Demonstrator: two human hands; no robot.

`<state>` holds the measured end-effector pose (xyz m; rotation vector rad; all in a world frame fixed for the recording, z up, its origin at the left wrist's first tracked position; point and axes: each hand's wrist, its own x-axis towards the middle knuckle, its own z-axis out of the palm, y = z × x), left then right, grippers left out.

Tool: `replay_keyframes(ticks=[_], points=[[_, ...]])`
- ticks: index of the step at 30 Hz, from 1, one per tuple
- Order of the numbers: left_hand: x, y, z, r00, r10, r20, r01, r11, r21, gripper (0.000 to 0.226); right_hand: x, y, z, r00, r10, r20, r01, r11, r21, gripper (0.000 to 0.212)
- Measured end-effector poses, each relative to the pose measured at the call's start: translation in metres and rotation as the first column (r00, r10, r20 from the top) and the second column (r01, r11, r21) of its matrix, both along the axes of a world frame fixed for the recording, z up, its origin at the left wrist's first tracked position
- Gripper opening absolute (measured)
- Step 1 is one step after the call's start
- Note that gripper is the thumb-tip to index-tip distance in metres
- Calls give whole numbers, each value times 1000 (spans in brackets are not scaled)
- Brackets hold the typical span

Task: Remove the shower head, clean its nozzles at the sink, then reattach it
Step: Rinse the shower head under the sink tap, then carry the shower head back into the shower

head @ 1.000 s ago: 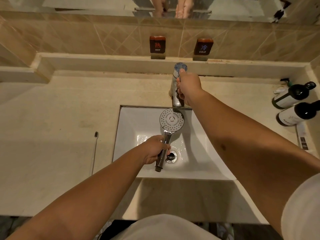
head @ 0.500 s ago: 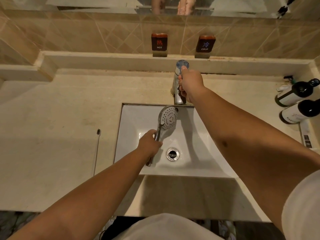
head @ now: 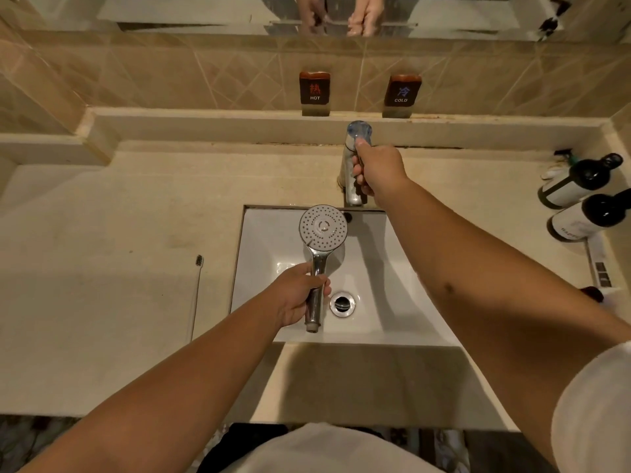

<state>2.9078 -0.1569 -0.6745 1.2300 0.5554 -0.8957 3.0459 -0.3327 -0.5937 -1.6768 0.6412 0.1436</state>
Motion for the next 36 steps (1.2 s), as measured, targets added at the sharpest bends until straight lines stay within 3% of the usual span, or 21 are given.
replay_keyframes(ticks=[2, 5, 10, 12, 16, 20, 26, 36], points=[[0, 9, 0, 1000, 8, -3, -8, 1000, 0, 33, -19, -1, -4, 1000, -22, 13, 22, 1000, 10, 30], [-2, 21, 1, 1000, 24, -7, -24, 999, -22, 31, -67, 7, -19, 998, -59, 28, 62, 992, -107, 25], [0, 39, 8, 1000, -20, 21, 20, 1000, -13, 22, -165, 50, -43, 981, 122, -152, -131, 990, -54, 19], [2, 44, 13, 994, -98, 50, 97, 995, 28, 21, -194, 67, -45, 971, 139, -196, -141, 990, 6, 17], [4, 48, 25, 979, -194, 64, 196, 980, -22, 21, -227, 96, -33, 984, 75, -162, -22, 951, 307, 13], [3, 43, 36, 931, -352, 99, 353, 936, 2, 28, -245, 110, -21, 989, -76, -127, 113, 941, 318, 9], [-24, 18, 59, 782, -585, 215, 595, 803, 23, 37, -288, 108, -22, 949, -277, -151, 305, 927, 218, 13], [-135, -28, 88, 414, -840, 350, 877, 471, 93, 36, -417, 122, -14, 770, -626, -125, 633, 726, 268, 5]])
